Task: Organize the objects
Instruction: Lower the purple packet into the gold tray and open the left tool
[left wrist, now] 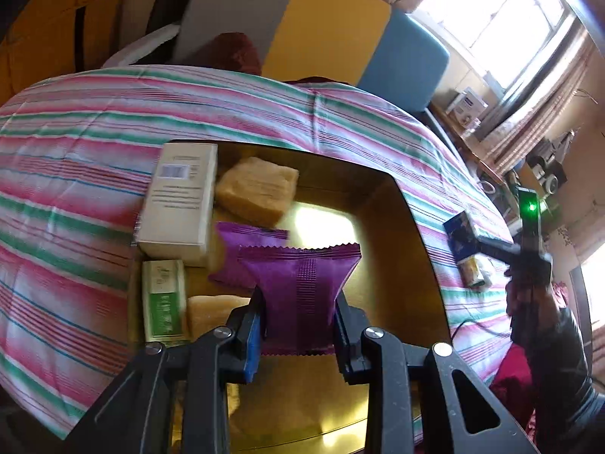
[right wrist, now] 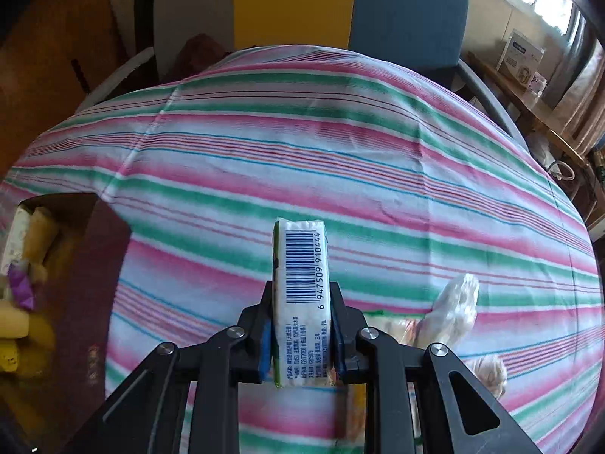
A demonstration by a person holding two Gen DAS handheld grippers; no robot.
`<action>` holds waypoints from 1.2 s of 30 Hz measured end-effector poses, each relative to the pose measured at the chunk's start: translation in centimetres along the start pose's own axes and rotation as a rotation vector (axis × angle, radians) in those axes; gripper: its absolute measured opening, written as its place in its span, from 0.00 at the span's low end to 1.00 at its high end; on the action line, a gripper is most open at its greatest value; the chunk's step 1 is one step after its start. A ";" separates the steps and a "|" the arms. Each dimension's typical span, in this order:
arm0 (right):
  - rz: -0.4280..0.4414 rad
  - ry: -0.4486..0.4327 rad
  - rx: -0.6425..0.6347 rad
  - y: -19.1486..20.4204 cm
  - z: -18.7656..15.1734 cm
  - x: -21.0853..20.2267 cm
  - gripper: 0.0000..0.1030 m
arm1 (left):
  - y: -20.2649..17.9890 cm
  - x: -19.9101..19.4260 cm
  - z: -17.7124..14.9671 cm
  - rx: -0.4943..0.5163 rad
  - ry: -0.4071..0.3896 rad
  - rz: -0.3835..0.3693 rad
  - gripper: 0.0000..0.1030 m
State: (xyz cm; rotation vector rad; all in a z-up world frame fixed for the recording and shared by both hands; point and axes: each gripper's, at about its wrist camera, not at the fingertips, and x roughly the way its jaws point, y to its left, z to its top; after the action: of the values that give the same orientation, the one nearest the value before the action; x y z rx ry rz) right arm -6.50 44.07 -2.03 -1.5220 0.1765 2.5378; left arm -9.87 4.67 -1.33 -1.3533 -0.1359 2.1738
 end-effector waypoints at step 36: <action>0.059 0.014 -0.054 3.7 -5.9 0.8 0.24 | -4.1 8.7 7.0 0.181 0.105 0.125 0.41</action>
State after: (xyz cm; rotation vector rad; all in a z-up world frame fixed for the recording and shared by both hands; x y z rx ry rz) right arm -2.60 39.43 -5.47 -1.5764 0.1582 2.5981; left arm -17.00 13.96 -3.30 -1.4002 0.1857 2.1509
